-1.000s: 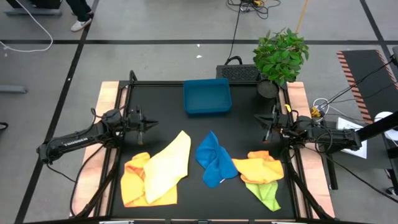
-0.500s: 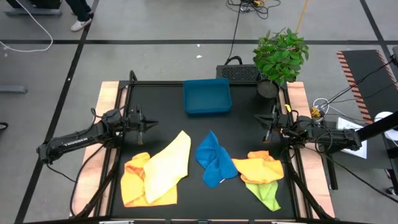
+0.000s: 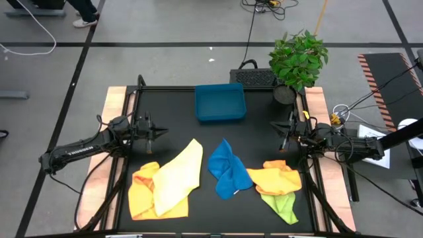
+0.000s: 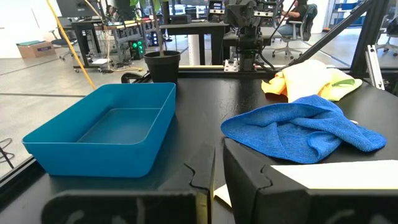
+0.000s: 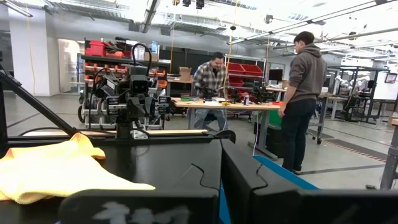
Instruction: Fold microfiber towels
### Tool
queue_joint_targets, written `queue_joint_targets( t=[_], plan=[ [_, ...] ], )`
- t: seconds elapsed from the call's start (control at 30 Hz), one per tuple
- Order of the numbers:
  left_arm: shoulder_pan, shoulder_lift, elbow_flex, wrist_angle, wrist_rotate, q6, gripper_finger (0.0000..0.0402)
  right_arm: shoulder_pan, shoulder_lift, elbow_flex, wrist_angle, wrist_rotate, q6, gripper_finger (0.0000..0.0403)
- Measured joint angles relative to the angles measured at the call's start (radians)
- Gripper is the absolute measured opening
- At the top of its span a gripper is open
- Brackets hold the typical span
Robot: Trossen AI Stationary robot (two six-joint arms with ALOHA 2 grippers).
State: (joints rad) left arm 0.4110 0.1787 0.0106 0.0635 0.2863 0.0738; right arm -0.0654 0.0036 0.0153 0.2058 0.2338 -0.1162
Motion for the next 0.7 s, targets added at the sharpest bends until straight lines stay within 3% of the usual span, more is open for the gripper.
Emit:
queue_joint_targets(
  t=[0.3,0.4,0.53,0.7],
  plan=[
    [0.000,0.000,0.000,0.000,0.000,0.000,0.0037,0.000,0.001,0.000,0.013,0.000,-0.027,0.0000],
    [0.000,0.000,0.000,0.000,0.000,0.000,0.0037,0.000,0.001,0.000,0.013,0.000,0.063,0.0000],
    [0.000,0.000,0.000,0.000,0.000,0.000,0.0037,0.000,0.002,0.000,0.000,-0.003,0.304,0.0000],
    [0.000,0.000,0.000,0.000,0.000,0.000,0.0037,0.000,0.003,0.000,0.030,-0.002,0.335,0.0000]
  ],
)
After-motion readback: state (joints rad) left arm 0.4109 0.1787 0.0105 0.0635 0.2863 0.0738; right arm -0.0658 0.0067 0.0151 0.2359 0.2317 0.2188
